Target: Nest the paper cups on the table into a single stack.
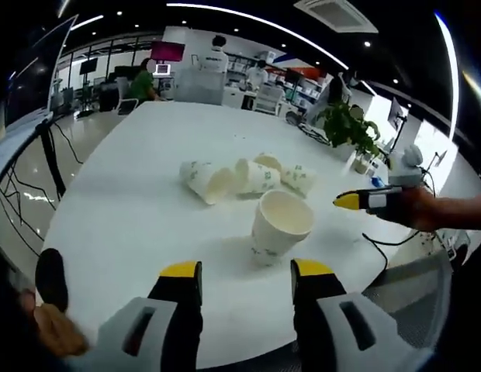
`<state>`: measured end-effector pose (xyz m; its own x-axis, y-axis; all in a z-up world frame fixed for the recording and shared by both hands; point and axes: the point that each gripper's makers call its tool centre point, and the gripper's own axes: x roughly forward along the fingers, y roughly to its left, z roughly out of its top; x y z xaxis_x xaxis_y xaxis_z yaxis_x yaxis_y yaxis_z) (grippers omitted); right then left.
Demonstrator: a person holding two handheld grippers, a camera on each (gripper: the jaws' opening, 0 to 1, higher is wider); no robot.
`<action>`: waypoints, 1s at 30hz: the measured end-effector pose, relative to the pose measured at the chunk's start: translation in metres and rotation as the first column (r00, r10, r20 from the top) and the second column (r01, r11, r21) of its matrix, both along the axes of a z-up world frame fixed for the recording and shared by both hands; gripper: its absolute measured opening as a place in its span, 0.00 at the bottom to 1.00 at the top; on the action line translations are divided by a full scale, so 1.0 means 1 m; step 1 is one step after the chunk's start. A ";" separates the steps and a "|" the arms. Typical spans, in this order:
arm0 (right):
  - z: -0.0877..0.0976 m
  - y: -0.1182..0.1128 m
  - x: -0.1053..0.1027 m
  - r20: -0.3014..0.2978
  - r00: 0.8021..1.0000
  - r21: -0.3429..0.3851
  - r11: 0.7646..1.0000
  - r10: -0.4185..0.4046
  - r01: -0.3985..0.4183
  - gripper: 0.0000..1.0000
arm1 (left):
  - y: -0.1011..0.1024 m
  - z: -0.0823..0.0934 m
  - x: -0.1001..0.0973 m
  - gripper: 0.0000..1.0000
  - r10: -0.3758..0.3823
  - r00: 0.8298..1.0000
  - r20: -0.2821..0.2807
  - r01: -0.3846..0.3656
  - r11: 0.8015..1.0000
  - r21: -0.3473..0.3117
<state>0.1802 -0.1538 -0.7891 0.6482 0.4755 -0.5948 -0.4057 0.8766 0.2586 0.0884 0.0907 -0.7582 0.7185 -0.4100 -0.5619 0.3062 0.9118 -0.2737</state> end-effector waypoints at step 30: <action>-0.029 0.014 0.074 -0.057 0.998 0.016 1.000 -0.014 0.015 0.19 | 0.009 0.010 -0.008 0.54 0.033 0.998 0.044 -0.034 0.999 0.007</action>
<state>0.2546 -0.1396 -0.8181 0.6205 0.4763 -0.6230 -0.3768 0.8778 0.2957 0.0804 0.0993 -0.7477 0.7558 -0.3810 -0.5326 0.2871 0.9238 -0.2534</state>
